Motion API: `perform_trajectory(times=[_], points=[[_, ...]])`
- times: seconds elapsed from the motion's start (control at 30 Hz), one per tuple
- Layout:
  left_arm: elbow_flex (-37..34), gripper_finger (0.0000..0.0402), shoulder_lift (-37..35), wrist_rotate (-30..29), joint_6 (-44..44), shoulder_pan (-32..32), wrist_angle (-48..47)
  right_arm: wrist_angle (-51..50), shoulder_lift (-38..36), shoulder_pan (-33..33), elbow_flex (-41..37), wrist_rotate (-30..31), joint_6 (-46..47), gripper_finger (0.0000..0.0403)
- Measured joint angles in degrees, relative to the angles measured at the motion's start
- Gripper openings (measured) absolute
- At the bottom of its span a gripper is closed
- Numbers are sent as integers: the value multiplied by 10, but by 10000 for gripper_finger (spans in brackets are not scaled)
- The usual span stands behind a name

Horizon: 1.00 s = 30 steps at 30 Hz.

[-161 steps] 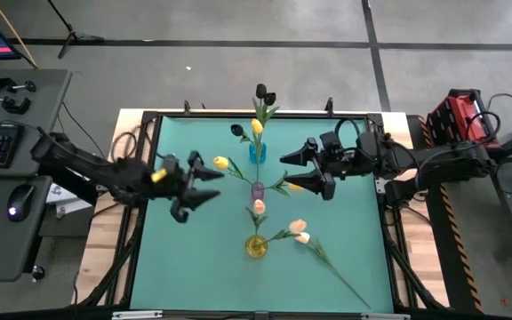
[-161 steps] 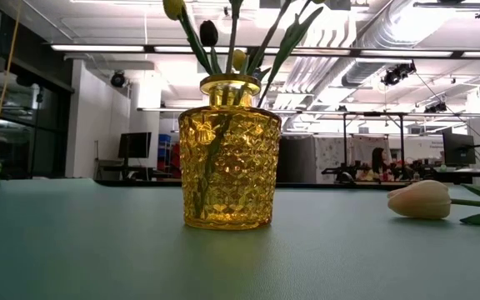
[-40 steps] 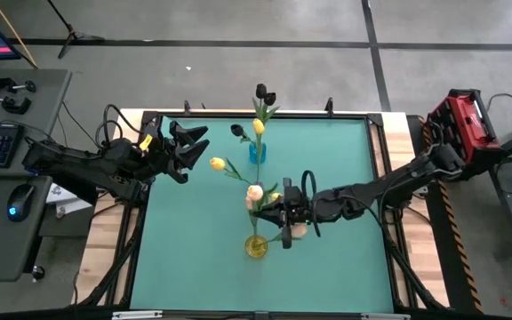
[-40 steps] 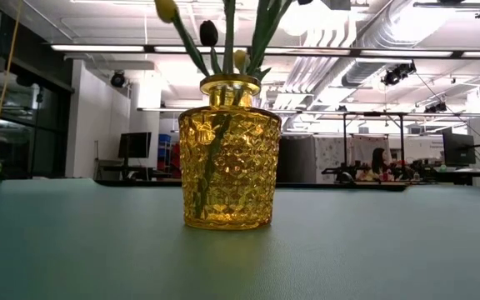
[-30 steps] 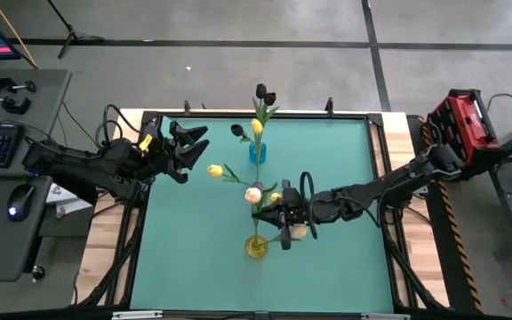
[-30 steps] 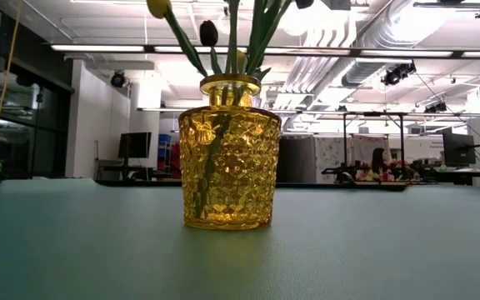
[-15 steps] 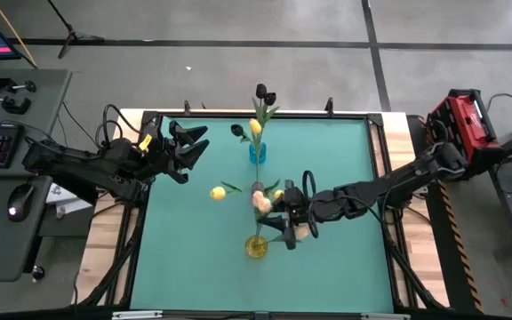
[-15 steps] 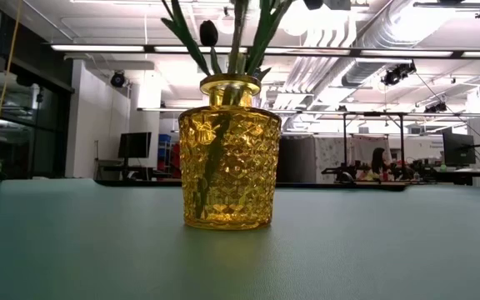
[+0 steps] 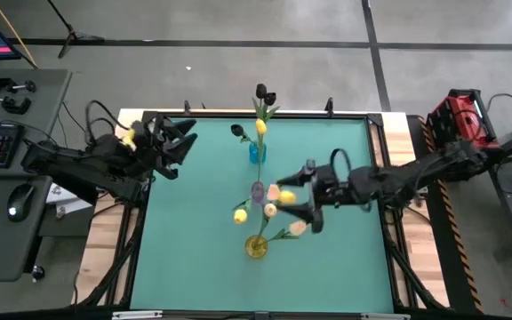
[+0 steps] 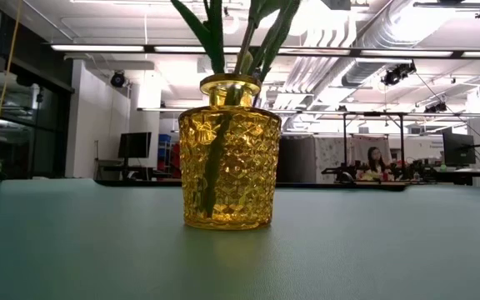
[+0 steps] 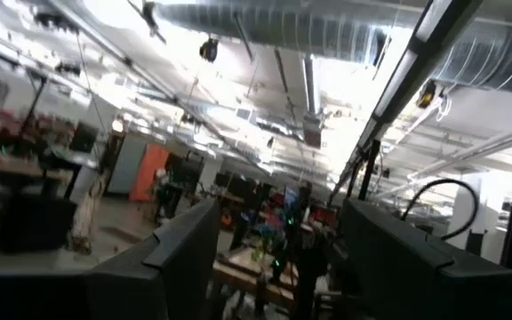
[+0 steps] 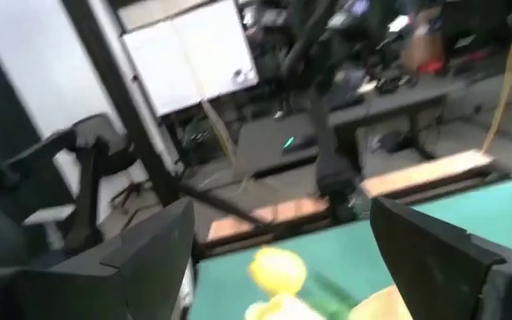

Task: Sort flowers into vase by color
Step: Return to Home Position

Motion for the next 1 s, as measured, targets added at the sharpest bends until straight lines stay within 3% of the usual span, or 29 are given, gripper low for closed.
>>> perform_trajectory(times=[0.3,0.4,0.53,0.67,0.7,0.77,0.87,1.0], points=[[6,227,-42,-4,62,0,-20,-80,-98,-58,0,43,-33,328],[6,227,-56,-7,90,0,-72,-125,-128,-82,0,59,-44,307],[-23,195,-79,-7,107,0,-125,-163,-156,-110,0,68,-60,215],[-117,93,-111,4,71,0,-75,-180,-168,-141,0,69,-62,53],[-149,59,-120,9,63,0,-40,-183,-169,-152,0,65,-61,27],[-213,17,-136,22,50,0,41,-185,-171,-175,0,39,-53,20],[-294,14,-163,31,43,0,136,-185,-173,-213,0,-20,-44,14],[-364,2,-206,34,40,0,180,-203,-179,-259,0,-97,-20,6]])
